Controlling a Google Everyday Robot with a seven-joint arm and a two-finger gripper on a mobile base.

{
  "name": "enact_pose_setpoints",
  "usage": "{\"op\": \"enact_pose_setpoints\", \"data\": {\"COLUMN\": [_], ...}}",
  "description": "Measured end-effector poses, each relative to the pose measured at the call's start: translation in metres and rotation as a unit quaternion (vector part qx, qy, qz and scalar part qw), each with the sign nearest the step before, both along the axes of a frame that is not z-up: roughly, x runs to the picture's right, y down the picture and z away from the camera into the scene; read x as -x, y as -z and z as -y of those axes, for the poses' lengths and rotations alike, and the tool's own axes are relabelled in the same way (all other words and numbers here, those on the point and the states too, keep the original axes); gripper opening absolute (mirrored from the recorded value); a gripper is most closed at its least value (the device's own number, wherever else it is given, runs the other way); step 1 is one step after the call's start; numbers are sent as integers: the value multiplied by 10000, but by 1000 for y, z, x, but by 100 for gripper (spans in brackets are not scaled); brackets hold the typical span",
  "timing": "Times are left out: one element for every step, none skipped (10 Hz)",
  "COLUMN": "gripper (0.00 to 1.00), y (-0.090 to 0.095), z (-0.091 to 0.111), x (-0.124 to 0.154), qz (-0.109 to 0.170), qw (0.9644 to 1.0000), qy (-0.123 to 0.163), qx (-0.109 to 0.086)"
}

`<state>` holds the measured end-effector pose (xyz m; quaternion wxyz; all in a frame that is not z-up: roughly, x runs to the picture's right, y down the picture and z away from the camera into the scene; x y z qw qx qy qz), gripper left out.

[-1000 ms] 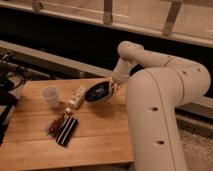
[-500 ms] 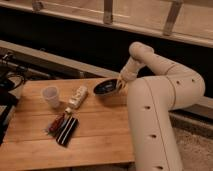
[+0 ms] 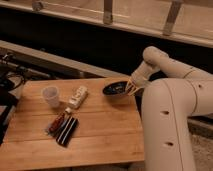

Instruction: Drag the ceramic bowl in a circle

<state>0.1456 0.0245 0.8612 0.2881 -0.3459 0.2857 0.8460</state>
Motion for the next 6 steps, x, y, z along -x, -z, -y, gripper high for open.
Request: {"op": "enact_pose_setpoints", "data": {"gripper": [10, 10, 10, 10, 10, 10], "y": [4, 6, 7, 3, 3, 5], "z": [-4, -6, -7, -4, -4, -6], "x": [10, 24, 39, 60, 76, 83], "qz": [54, 97, 141, 185, 240, 273], "qw": [9999, 9998, 9997, 9995, 9991, 9988], "qy": [144, 180, 214, 265, 338, 399], "qx": [37, 39, 37, 23, 39, 50]}}
